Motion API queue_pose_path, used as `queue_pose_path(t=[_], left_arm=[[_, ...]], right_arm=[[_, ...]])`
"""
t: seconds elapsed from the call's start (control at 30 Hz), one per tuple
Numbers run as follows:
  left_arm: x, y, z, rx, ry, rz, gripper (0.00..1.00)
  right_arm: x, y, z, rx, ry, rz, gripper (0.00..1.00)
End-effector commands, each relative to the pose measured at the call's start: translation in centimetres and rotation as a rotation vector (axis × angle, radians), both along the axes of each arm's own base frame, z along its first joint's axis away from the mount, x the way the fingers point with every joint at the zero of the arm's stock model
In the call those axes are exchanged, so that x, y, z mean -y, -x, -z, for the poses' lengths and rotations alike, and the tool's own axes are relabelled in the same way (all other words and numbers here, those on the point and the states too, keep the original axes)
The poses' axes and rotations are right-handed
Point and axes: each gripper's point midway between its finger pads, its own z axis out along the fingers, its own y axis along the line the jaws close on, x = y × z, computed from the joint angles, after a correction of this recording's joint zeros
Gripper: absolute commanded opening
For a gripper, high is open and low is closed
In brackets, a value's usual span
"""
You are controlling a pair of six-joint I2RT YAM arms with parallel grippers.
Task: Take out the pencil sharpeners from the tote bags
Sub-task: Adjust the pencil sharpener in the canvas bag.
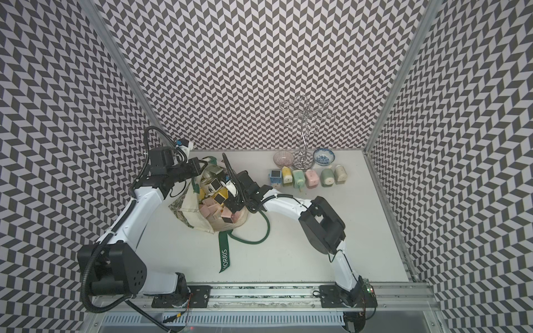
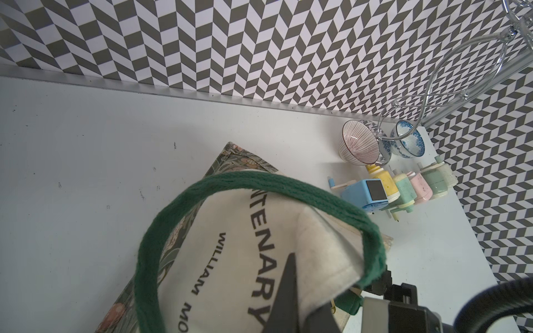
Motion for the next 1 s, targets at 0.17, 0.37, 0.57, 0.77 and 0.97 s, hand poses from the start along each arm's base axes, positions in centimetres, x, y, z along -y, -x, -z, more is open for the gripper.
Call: queue_pose_path(t=[0.17,0.37,0.57,0.77,0.97], left_arm=[[0.7,0.4,-4.1,0.130,0.009,0.038,0.00],[0.7,0.4,-4.1,0.128,0.009,0.039,0.00],[0.7,0.5,-4.1,0.130,0.007,0.039,0.00],[0.7,0.5,-4.1,0.130,0.007,0.038,0.00],[0.8,0.5,-4.1,0.130,0.007,0.039,0.00]], right_arm=[[0.1,-2.8,0.4,0.015,-0.027,0.192,0.94],[1.0,-3.8,3.2,-0.047,0.055,0.304,0.93],[3.3,-4.6,4.2,-0.032,0.148,0.412,0.80],[5.2,-5.2,3.0,-0.026,0.118,0.496,0.70],[5.3,-6.5,2.5,-0.016,0.053,0.508,0.68]])
